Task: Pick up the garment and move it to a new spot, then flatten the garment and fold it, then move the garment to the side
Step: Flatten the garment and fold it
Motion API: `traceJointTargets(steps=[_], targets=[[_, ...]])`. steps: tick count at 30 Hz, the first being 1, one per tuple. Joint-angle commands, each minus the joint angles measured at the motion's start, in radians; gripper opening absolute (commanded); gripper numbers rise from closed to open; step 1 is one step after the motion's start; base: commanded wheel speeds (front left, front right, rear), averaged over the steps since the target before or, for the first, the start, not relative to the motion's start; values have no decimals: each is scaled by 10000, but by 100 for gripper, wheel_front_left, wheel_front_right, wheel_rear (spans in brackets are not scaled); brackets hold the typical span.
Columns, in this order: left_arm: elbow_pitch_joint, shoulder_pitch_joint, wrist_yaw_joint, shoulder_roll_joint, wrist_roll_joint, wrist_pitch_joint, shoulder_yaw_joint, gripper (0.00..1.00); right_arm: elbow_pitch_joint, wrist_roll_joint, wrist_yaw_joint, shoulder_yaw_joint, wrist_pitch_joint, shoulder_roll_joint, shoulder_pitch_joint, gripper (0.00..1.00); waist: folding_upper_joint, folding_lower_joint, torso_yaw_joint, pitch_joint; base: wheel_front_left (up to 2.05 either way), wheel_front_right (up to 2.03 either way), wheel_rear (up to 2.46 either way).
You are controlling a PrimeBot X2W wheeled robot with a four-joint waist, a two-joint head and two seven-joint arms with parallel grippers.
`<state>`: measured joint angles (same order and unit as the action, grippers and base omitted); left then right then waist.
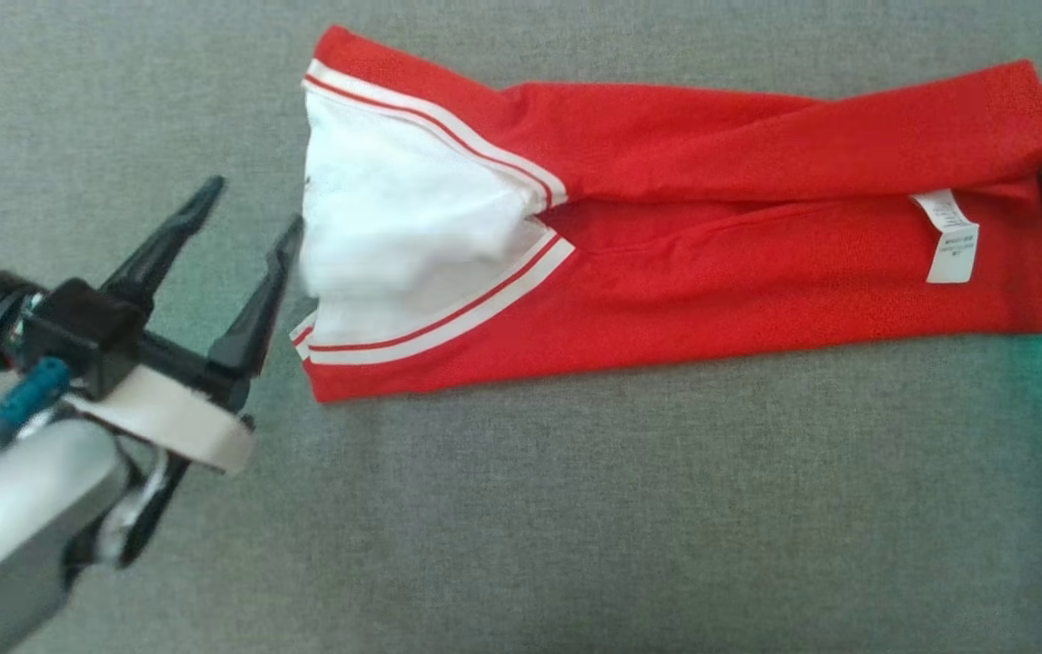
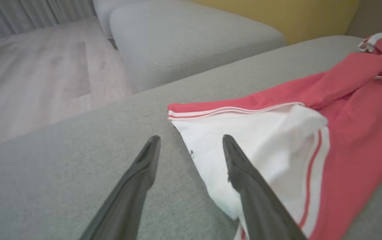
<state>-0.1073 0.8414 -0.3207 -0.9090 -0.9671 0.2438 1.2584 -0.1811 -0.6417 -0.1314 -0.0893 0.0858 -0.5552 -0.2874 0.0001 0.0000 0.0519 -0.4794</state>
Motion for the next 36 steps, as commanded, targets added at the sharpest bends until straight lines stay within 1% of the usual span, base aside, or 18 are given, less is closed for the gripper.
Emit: traceJointTargets(steps=[1, 2, 4, 5, 7, 10, 12, 14, 18, 23, 24, 25, 26, 27, 28, 29, 33, 36], targets=[[-50, -156, -329, -239, 141, 136, -672, 100, 193, 185, 7, 126, -213, -112, 557, 100, -1, 0, 61, 166, 0, 0, 0], [-35, -456, -668, 56, 113, 160, -990, 100, 211, 297, 7, 342, -383, 116, 726, 100, -1, 0, 93, 260, 0, 0, 0], [-130, -1134, -1295, 732, 456, 171, -1983, 100, 324, 523, 7, 775, -659, 599, 1066, 100, -1, 0, 190, 441, 0, 0, 0], [-164, -1559, -1502, 1070, 670, 173, -2480, 100, 370, 637, 7, 947, -756, 799, 1219, 100, -1, 0, 238, 532, 0, 0, 0], [-209, -2484, -1845, 1767, 1251, 175, -3539, 100, 451, 892, 7, 1314, -917, 1231, 1452, 100, -1, 0, 348, 709, 0, 0, 0], [-303, -3871, -2056, 2891, 2252, 177, -5065, 100, 436, 1144, 7, 1801, -941, 1818, 1594, 100, -1, 0, 530, 993, 0, 0, 0], [-346, -4702, -1955, 3600, 2937, 177, -5839, 100, 273, 1387, 7, 2095, -867, 2052, 1536, 100, -1, 0, 686, 1160, 0, 0, 0], [-344, -5374, -1718, 4212, 3627, 178, -6422, 100, 19, 1592, 7, 2417, -733, 2294, 1347, 100, -1, 0, 857, 1300, 0, 0, 0], [-289, -6319, -1029, 5314, 4713, 178, -7297, 100, -882, 2041, 7, 3064, -387, 2451, 840, 100, -1, 0, 1269, 1486, 0, 0, 0], [-118, -7027, -151, 6302, 5591, 179, -8166, 100, -2096, 2327, 7, 3577, 257, 2623, 447, 100, -1, 0, 1663, 1624, 0, 0, 0], [-70, -7107, 6, 6459, 5745, 179, -8318, 100, -2337, 2320, 7, 3612, 430, 2650, 444, 93, -1, 0, 1731, 1658, 0, 0, 0], [-29, -7180, 159, 6603, 5891, 179, -8462, 100, -2542, 2285, 7, 3607, 612, 2686, 472, 66, -1, 0, 1785, 1697, 0, 0, 0], [3, -7251, 299, 6731, 6035, 179, -8602, 100, -2687, 2227, 7, 3596, 757, 2731, 511, 46, -1, 0, 1822, 1733, 0, 0, 0], [17, -7329, 408, 6861, 6161, 179, -8759, 100, -2779, 2086, 7, 3562, 914, 2810, 548, 31, -1, 0, 1838, 1761, 0, 0, 0], [17, -7405, 504, 6988, 6275, 179, -8926, 100, -2801, 1932, 7, 3526, 1017, 2872, 583, 10, -1, 0, 1840, 1784, 0, 0, 0], [16, -7479, 610, 7100, 6381, 179, -9082, 100, -2782, 1808, 7, 3494, 1061, 2904, 618, 0, -1, 0, 1832, 1803, 0, 0, 0], [50, -7752, 1004, 7471, 6725, 179, -9673, 100, -2529, 1582, 7, 3494, 811, 2872, 665, 0, -1, 0, 1670, 1885, 0, 0, 0], [69, -7885, 1273, 7709, 6938, 179, -10068, 100, -2307, 1577, 7, 3542, 643, 2582, 504, 0, -1, 0, 1442, 1926, 0, 0, 0]])
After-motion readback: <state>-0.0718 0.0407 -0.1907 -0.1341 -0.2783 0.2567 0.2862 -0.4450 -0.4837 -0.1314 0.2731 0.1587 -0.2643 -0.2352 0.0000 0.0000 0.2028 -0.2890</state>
